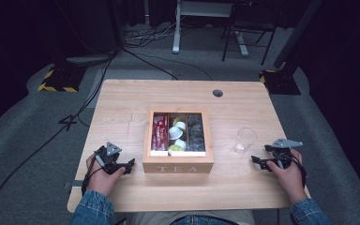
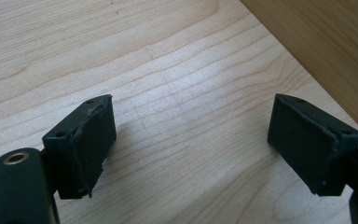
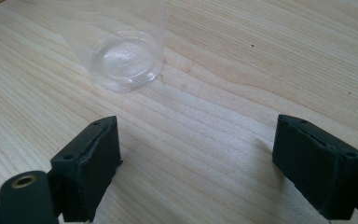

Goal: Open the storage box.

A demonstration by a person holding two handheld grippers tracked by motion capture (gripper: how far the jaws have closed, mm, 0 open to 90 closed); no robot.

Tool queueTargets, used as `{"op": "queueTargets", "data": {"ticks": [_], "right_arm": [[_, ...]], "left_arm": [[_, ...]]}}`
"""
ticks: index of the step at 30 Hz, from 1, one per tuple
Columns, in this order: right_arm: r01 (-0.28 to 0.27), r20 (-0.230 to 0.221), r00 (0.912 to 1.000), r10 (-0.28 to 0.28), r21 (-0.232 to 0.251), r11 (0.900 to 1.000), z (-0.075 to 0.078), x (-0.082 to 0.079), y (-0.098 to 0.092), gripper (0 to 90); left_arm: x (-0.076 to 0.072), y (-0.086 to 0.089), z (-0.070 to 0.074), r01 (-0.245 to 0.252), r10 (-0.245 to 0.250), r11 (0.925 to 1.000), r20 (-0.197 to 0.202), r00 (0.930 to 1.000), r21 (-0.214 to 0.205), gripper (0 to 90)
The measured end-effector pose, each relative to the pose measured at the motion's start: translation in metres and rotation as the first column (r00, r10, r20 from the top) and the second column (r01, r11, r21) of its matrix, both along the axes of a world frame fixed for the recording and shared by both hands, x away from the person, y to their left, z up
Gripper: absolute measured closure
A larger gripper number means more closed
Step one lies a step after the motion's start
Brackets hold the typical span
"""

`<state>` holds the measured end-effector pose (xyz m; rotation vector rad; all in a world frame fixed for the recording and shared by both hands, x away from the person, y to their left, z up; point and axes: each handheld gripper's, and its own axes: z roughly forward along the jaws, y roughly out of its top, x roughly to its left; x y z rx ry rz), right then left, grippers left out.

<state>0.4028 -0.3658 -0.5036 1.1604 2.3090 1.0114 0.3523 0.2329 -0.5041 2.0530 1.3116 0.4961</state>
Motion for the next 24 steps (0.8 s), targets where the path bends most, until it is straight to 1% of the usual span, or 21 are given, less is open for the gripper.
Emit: {"op": "queueTargets", "data": {"ticks": [6, 8, 9, 12, 15, 16, 18, 20, 22, 23, 24], "right_arm": [[0.003, 0.001, 1.0000, -0.003, -0.001, 1.0000, 0.000, 0.000, 0.000, 15.2], [0.003, 0.001, 1.0000, -0.003, -0.002, 1.0000, 0.000, 0.000, 0.000, 15.2], [0.003, 0.001, 1.0000, -0.003, -0.001, 1.0000, 0.000, 0.000, 0.000, 15.2], [0.003, 0.001, 1.0000, -0.003, -0.001, 1.0000, 0.000, 0.000, 0.000, 15.2], [0.004, 0.000, 1.0000, -0.004, -0.001, 1.0000, 0.000, 0.000, 0.000, 15.2], [0.004, 0.000, 1.0000, -0.004, -0.001, 1.0000, 0.000, 0.000, 0.000, 15.2], [0.004, 0.001, 1.0000, -0.004, -0.001, 1.0000, 0.000, 0.000, 0.000, 15.2], [0.003, 0.001, 1.0000, -0.003, -0.001, 1.0000, 0.000, -0.001, 0.000, 15.2], [0.004, 0.001, 1.0000, -0.004, -0.001, 1.0000, 0.000, -0.001, 0.000, 15.2], [0.004, 0.000, 1.0000, -0.004, -0.001, 1.0000, 0.000, -0.001, 0.000, 15.2], [0.004, 0.001, 1.0000, -0.004, -0.001, 1.0000, 0.000, -0.001, 0.000, 15.2]], "left_arm": [[0.001, 0.000, 0.001, -0.003, 0.003, 1.0000, -0.001, 1.0000, 0.002, 16.5], [0.002, 0.000, 0.003, 0.001, -0.001, 1.0000, -0.007, 1.0000, 0.009, 20.4], [0.002, -0.001, 0.005, -0.001, 0.001, 1.0000, -0.008, 1.0000, 0.007, 22.0], [0.003, -0.001, 0.012, 0.004, -0.004, 1.0000, 0.008, 1.0000, 0.004, 23.3], [0.003, -0.003, 0.020, 0.011, -0.012, 0.9998, 0.022, 0.9997, 0.014, 24.4], [0.003, -0.003, 0.023, 0.016, -0.017, 0.9997, 0.020, 0.9997, 0.016, 24.9], [0.003, -0.004, 0.030, 0.021, -0.021, 0.9998, 0.019, 0.9996, 0.007, 25.8], [0.002, -0.004, 0.037, 0.023, -0.023, 0.9997, 0.027, 0.9994, -0.003, 26.2], [0.000, -0.005, 0.045, 0.029, -0.028, 0.9992, 0.031, 0.9991, -0.027, 26.6], [-0.001, -0.005, 0.049, 0.037, -0.036, 0.9982, 0.037, 0.9987, -0.046, 27.1], [-0.001, -0.005, 0.049, 0.037, -0.036, 0.9982, 0.037, 0.9987, -0.046, 27.4]]}}
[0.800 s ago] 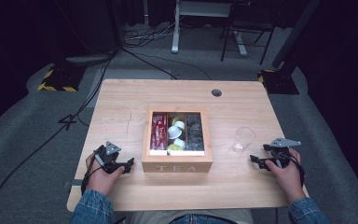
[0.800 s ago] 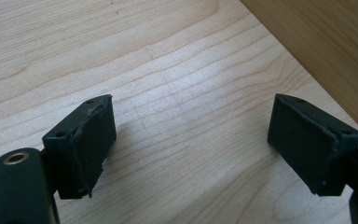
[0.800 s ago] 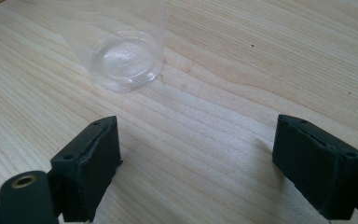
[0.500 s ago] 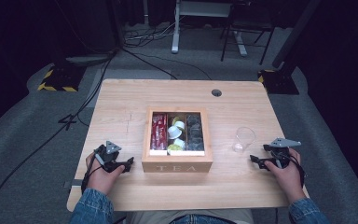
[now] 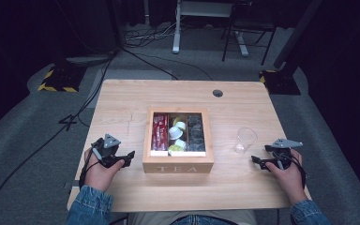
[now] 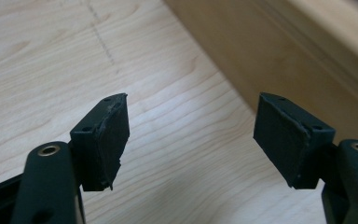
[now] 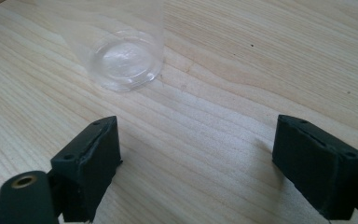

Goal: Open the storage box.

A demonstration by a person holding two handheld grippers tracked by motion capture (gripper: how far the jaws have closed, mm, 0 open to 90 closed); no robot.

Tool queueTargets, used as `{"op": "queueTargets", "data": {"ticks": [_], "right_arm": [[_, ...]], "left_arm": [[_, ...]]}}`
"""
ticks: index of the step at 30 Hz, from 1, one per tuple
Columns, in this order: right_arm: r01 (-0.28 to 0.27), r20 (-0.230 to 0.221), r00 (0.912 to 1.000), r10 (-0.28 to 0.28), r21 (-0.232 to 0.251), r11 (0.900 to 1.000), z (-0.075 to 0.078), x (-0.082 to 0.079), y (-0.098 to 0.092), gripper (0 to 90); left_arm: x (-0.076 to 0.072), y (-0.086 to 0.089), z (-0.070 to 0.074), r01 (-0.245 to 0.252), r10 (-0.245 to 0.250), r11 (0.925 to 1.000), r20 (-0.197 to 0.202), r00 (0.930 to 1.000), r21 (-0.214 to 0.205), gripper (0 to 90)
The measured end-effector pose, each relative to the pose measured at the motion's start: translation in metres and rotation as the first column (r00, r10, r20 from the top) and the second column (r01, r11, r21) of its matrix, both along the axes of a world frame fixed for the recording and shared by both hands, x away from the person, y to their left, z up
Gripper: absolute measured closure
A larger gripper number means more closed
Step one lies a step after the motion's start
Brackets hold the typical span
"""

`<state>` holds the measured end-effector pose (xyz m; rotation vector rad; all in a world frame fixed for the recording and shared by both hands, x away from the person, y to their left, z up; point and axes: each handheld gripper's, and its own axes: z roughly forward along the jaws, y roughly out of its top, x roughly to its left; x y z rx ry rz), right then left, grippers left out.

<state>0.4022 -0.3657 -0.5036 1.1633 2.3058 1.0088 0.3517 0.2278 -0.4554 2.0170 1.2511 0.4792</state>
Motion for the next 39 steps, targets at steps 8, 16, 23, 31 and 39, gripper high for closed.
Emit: {"op": "queueTargets", "data": {"ticks": [8, 16, 23, 31, 39], "right_arm": [[0.000, 0.000, 1.0000, 0.000, 0.000, 1.0000, 0.000, 0.000, 0.000, 15.2], [0.000, 0.000, 1.0000, 0.000, 0.000, 1.0000, 0.000, 0.000, 0.000, 15.2], [0.000, 0.000, 1.0000, 0.000, 0.000, 1.0000, 0.000, 0.000, 0.000, 15.2], [0.000, 0.000, 1.0000, 0.000, 0.000, 1.0000, 0.000, 0.000, 0.000, 15.2], [0.000, 0.000, 1.0000, 0.000, 0.000, 1.0000, 0.000, 0.000, 0.000, 15.2]], "left_arm": [[-0.016, -0.016, 0.024, 0.084, -0.081, 0.9949, 0.049, 0.9955, -0.056, 27.2], [-0.029, -0.033, 0.032, 0.169, -0.166, 0.9823, 0.045, 0.9851, -0.081, 25.9], [-0.036, -0.042, 0.028, 0.207, -0.204, 0.9736, 0.039, 0.9783, -0.097, 25.7], [-0.037, -0.047, 0.004, 0.242, -0.245, 0.9639, -0.014, 0.9694, -0.111, 25.6], [-0.038, -0.046, 0.001, 0.244, -0.246, 0.9651, -0.012, 0.9691, -0.095, 41.9]]}}
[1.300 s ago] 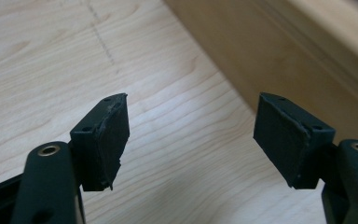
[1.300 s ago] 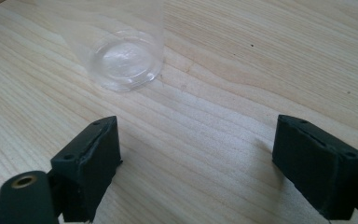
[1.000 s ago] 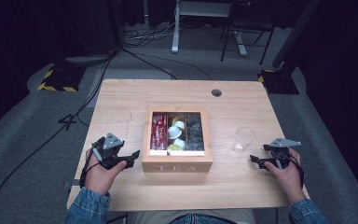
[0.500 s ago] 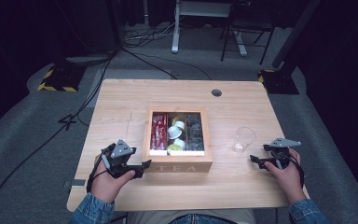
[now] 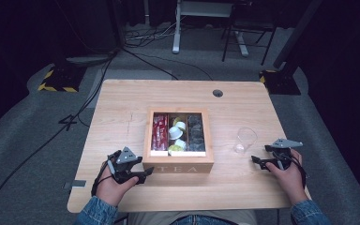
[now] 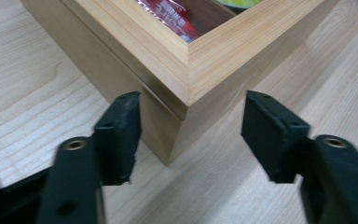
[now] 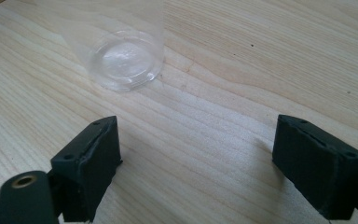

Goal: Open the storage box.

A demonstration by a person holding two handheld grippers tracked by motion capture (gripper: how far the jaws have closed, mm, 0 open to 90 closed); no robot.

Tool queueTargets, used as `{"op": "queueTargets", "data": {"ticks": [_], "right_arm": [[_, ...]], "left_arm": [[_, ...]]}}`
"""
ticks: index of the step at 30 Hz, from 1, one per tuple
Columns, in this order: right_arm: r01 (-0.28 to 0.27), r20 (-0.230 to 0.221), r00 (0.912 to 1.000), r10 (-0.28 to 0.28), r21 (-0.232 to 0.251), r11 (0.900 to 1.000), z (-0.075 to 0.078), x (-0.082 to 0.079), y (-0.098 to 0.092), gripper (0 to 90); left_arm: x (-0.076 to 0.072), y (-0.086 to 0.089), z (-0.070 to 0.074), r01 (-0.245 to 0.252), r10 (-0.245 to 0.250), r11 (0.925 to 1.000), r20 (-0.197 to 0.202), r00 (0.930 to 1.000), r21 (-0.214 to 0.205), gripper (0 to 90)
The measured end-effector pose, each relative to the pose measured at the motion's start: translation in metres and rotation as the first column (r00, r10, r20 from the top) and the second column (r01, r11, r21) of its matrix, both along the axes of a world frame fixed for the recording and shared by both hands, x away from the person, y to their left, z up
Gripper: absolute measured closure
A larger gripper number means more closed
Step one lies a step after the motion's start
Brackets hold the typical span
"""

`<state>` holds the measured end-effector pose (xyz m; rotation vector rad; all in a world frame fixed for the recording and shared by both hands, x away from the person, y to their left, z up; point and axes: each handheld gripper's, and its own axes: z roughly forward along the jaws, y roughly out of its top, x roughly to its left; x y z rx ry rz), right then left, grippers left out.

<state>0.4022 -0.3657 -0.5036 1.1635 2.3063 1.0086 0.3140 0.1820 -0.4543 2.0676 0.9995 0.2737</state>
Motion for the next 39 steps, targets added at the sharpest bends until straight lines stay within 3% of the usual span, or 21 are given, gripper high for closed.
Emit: {"op": "queueTargets", "data": {"ticks": [5, 11, 13, 19, 25, 28, 32, 39], "right_arm": [[0.000, 0.000, 1.0000, 0.000, 0.000, 1.0000, 0.000, 0.000, 0.000, 15.2], [0.000, 0.001, 1.0000, 0.000, 0.000, 1.0000, 0.000, 0.000, 0.000, 15.3], [0.000, 0.000, 1.0000, 0.000, 0.000, 1.0000, 0.000, 0.000, 0.000, 15.3], [-0.003, 0.002, 1.0000, 0.003, 0.005, 1.0000, 0.000, -0.001, 0.000, 17.4], [-0.017, 0.007, 0.9998, 0.017, 0.012, 0.9998, 0.001, -0.003, 0.000, 24.3], [-0.014, 0.017, 0.9998, 0.013, 0.032, 0.9994, 0.010, -0.007, -0.001, 24.9], [-0.031, -0.007, 0.9995, 0.031, 0.054, 0.9981, 0.021, -0.016, 0.001, 30.7], [-0.064, 0.034, 0.9975, 0.062, 0.081, 0.9946, 0.042, -0.028, 0.010, 30.3]], "left_arm": [[-0.001, 0.004, 0.004, -0.001, 0.001, 0.9997, 0.018, 0.9998, 0.026, 56.4], [-0.002, 0.005, 0.009, 0.014, -0.016, 0.9969, 0.022, 0.9996, 0.077, 64.2], [-0.003, 0.005, 0.010, 0.016, -0.018, 0.9969, 0.023, 0.9996, 0.077, 66.9], [-0.005, 0.002, 0.014, 0.025, -0.033, 0.9925, 0.064, 0.9974, 0.120, 69.5], [-0.004, 0.003, 0.016, 0.026, -0.032, 0.9948, 0.063, 0.9975, 0.099, 69.4], [-0.004, 0.004, 0.021, 0.024, -0.032, 0.9953, 0.083, 0.9960, 0.094, 69.4], [-0.004, 0.003, 0.026, 0.014, -0.024, 0.9966, 0.121, 0.9923, 0.081, 69.0], [-0.001, 0.005, 0.033, 0.010, -0.018, 0.9985, 0.144, 0.9895, 0.054, 67.5]]}}
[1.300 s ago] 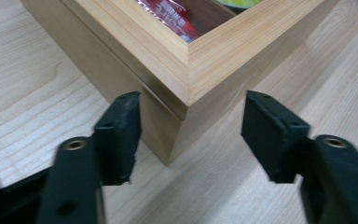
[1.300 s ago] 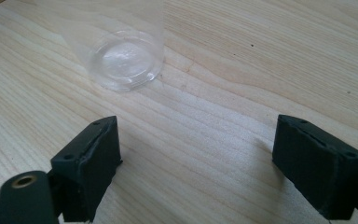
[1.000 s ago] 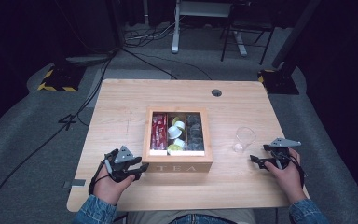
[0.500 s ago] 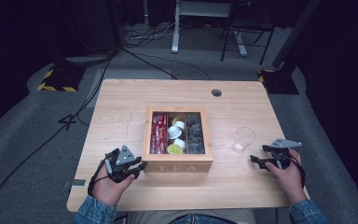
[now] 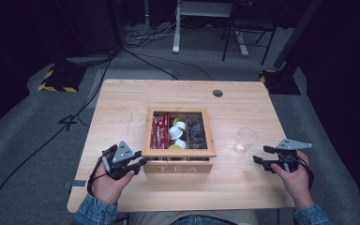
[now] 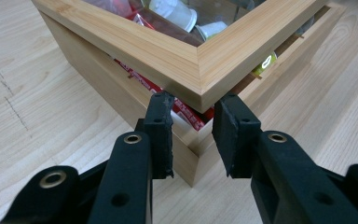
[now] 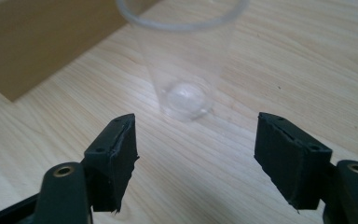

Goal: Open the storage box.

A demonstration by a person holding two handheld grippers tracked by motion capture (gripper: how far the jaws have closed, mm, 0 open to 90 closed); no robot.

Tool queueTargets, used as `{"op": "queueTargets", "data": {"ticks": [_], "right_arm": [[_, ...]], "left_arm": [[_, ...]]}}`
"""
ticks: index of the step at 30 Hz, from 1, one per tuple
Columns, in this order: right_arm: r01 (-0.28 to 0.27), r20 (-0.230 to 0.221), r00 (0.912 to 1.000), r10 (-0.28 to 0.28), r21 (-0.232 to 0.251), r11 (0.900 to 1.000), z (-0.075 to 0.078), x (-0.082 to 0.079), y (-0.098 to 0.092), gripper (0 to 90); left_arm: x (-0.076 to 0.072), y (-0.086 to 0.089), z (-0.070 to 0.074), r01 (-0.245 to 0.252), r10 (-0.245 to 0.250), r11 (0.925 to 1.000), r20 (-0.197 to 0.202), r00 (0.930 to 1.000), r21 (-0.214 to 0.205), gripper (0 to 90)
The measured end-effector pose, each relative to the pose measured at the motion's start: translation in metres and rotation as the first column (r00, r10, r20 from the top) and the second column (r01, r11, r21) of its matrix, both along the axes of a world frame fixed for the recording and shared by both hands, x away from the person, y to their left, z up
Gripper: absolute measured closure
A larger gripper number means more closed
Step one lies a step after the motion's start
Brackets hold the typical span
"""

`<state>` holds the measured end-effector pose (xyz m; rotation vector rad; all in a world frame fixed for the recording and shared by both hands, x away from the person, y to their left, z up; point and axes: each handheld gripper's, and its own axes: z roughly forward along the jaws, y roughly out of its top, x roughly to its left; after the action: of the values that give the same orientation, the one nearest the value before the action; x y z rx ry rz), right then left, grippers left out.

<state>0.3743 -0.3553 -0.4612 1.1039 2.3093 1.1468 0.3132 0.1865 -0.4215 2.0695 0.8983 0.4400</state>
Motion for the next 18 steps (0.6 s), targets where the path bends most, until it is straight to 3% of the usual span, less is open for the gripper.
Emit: {"op": "queueTargets", "data": {"ticks": [3, 7, 12, 18], "right_arm": [[-0.013, 0.001, 0.9999, 0.013, 0.069, 0.9975, 0.012, -0.005, 0.004, 30.3], [-0.043, 0.035, 0.9986, 0.040, 0.073, 0.9964, 0.028, -0.012, 0.010, 30.0], [-0.089, 0.047, 0.9953, 0.084, 0.096, 0.9914, 0.042, -0.012, 0.024, 27.0], [-0.160, 0.087, 0.9847, 0.151, 0.106, 0.9814, 0.056, -0.005, 0.049, 23.2]], "left_arm": [[0.002, 0.000, 0.002, -0.003, 0.003, 1.0000, 0.005, 1.0000, -0.003, 66.4], [0.004, -0.001, 0.005, -0.008, 0.009, 0.9997, 0.004, 1.0000, -0.023, 65.1], [0.006, -0.001, 0.009, -0.014, 0.014, 0.9992, 0.002, 0.9999, -0.037, 64.3], [0.009, 0.001, 0.013, -0.011, 0.011, 0.9989, 0.007, 0.9999, -0.045, 63.5]]}}
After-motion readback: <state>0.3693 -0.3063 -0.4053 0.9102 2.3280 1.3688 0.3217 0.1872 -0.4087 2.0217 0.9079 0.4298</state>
